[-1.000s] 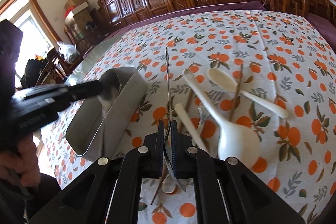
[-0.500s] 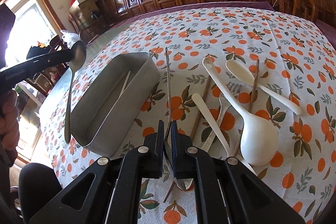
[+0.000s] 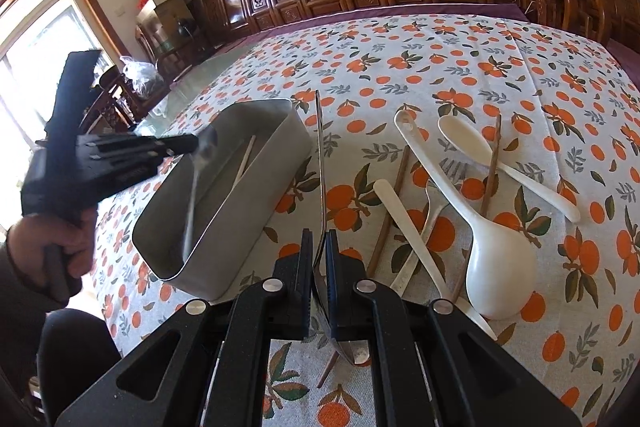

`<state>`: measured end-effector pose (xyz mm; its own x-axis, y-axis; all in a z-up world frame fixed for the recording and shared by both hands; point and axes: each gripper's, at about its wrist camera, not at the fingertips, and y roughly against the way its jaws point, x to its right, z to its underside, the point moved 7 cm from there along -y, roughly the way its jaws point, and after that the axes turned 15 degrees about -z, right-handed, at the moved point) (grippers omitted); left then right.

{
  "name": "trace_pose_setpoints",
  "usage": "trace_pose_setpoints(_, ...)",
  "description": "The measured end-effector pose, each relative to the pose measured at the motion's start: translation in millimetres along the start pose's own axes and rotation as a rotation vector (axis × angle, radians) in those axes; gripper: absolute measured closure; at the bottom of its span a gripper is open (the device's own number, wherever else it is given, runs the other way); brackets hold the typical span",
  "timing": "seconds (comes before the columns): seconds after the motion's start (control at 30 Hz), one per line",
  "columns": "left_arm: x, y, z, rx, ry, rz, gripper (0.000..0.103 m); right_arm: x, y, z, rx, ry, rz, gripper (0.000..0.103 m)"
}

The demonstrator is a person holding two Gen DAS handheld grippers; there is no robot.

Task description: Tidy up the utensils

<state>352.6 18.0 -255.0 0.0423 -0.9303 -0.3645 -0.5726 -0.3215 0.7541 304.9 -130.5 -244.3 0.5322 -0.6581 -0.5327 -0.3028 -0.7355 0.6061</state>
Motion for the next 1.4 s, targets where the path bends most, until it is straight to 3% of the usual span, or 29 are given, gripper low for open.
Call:
trace_pose_setpoints(0.47,3,-28,16,-0.073,0.053,0.035,0.103,-12,-6,-1,-0.009,0.019,-0.023,0.095)
trace_pose_setpoints(0.93,-12,39,36,0.016,0.167,0.130,0.102,-38,-10,2,-0.014,0.053,-0.050,0.095)
trace_pose_setpoints(1.17,-17,55,44,0.055,0.165,0.126,0.102,-58,-9,2,-0.006,0.068,-0.079,0.095)
trace_pose_setpoints(1.4,-33,52,44,0.071,0.182,0.114,0.091,-83,-15,-10,0.022,0.052,-0.129,0.095)
